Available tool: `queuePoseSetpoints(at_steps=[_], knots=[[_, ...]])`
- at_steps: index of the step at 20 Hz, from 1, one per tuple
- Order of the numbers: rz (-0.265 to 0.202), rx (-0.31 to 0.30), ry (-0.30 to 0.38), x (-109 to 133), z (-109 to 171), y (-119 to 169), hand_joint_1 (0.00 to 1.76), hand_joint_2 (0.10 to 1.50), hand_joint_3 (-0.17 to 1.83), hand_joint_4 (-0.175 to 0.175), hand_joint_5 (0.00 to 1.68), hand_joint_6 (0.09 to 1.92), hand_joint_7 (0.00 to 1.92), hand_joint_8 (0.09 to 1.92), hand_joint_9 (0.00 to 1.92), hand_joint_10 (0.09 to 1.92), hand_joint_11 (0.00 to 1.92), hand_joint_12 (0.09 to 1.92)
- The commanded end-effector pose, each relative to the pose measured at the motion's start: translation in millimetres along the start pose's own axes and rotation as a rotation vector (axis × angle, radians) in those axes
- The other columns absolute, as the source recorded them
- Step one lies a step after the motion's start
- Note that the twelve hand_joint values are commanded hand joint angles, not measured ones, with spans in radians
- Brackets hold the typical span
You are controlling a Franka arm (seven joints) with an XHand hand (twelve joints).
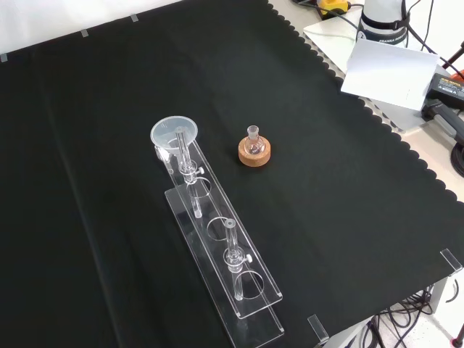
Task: Pick up the funnel from the transparent funnel stand.
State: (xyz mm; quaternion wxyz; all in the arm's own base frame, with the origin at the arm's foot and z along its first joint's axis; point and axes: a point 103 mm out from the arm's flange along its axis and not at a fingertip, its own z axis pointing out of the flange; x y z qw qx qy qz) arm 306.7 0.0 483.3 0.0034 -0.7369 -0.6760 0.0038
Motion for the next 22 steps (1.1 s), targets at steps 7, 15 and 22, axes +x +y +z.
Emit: queuePoseSetpoints(at_steps=[7, 15, 22], knots=[[0.009, -0.011, -0.002, 0, 1, 3, 0.00, 1.19, 0.44, 0.017, 0.12, 0.09, 0.00, 0.27, 0.08, 0.64, 0.01, 1.36], [0.031, 0.015, -0.016, 5, 6, 23, 0.00, 1.19, 0.42, 0.017, 0.13, 0.09, 0.00, 0.28, 0.08, 0.64, 0.00, 1.37], [0.038, 0.035, -0.027, 16, 17, 51, 0.00, 1.20, 0.41, 0.015, 0.14, 0.09, 0.00, 0.29, 0.09, 0.64, 0.00, 1.37]])
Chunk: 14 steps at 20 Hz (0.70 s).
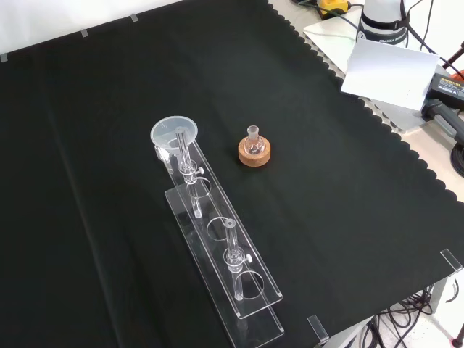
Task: Pick up the funnel from the transparent funnel stand.
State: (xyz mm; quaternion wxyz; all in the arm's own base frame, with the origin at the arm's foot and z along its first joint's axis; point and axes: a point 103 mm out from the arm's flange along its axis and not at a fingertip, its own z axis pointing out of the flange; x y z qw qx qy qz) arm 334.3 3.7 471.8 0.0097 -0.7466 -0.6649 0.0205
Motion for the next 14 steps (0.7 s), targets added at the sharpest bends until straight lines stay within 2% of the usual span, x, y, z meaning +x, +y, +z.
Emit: queuePoseSetpoints(at_steps=[1, 5, 14], knots=[[0.005, 0.003, -0.015, 13, 6, 29, 0.00, 1.19, 0.41, 0.015, 0.14, 0.09, 0.00, 0.29, 0.09, 0.65, 0.00, 1.37], [-0.015, 0.018, -0.020, 23, 15, 56, 0.01, 1.18, 0.35, 0.011, 0.16, 0.09, 0.00, 0.35, 0.11, 0.65, 0.00, 1.38], [-0.108, 0.083, -0.019, 62, 54, 129, 0.11, 1.14, 0.31, 0.000, 0.18, 0.09, 0.02, 0.42, 0.14, 0.67, 0.01, 1.38]])
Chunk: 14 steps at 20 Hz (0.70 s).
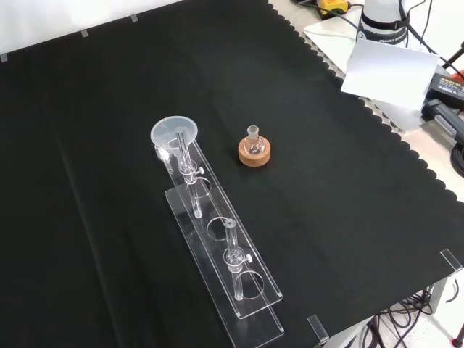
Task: Pick up the funnel from the transparent funnel stand.
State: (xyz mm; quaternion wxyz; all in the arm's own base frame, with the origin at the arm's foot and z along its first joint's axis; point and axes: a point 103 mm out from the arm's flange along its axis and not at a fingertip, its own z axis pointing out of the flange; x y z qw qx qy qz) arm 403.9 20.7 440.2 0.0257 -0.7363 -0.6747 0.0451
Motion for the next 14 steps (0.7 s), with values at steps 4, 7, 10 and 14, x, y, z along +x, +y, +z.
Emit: queuePoseSetpoints(at_steps=[4, 7, 10, 14], knots=[[-0.117, 0.049, -0.029, 57, 39, 82, 0.14, 1.11, 0.30, -0.003, 0.18, 0.09, 0.04, 0.45, 0.16, 0.68, 0.02, 1.39], [-0.121, 0.075, -0.062, 72, 50, 91, 0.18, 1.08, 0.29, -0.004, 0.19, 0.09, 0.07, 0.49, 0.19, 0.69, 0.03, 1.40], [-0.150, 0.109, -0.080, 88, 61, 102, 0.24, 1.04, 0.27, -0.005, 0.20, 0.09, 0.08, 0.52, 0.20, 0.70, 0.04, 1.40], [-0.181, 0.141, -0.089, 106, 73, 110, 0.29, 0.99, 0.25, -0.006, 0.21, 0.09, 0.08, 0.54, 0.21, 0.71, 0.05, 1.41]])
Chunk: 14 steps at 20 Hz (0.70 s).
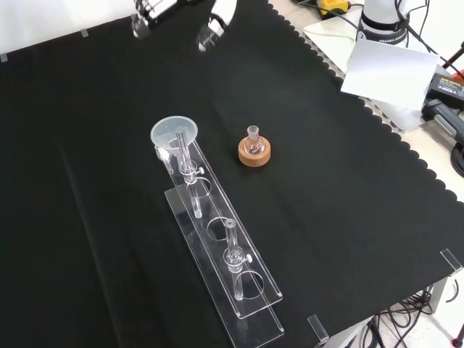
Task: Pick up the funnel from the transparent funnel stand.
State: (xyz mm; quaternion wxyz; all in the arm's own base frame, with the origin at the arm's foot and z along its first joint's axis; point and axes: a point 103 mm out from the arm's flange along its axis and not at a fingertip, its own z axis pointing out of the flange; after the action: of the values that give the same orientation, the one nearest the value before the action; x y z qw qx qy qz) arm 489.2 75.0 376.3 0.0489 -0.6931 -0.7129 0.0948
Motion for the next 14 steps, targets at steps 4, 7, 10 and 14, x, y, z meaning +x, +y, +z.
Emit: queuePoseSetpoints(at_steps=[4, 7, 10, 14], knots=[[-0.086, 0.114, -0.047, 56, 24, 35, 0.36, 0.92, 0.22, -0.003, 0.21, 0.09, 0.06, 0.55, 0.22, 0.72, 0.07, 1.42], [-0.091, 0.147, -0.054, 69, 29, 39, 0.44, 0.86, 0.21, 0.004, 0.20, 0.09, 0.02, 0.58, 0.17, 0.75, 0.07, 1.45], [-0.091, 0.180, -0.053, 78, 34, 45, 0.50, 0.83, 0.20, 0.008, 0.20, 0.09, 0.00, 0.58, 0.14, 0.78, 0.09, 1.49], [-0.089, 0.242, -0.049, 82, 42, 57, 0.53, 0.80, 0.20, 0.012, 0.13, 0.09, 0.00, 0.28, 0.03, 0.75, 0.10, 1.53]])
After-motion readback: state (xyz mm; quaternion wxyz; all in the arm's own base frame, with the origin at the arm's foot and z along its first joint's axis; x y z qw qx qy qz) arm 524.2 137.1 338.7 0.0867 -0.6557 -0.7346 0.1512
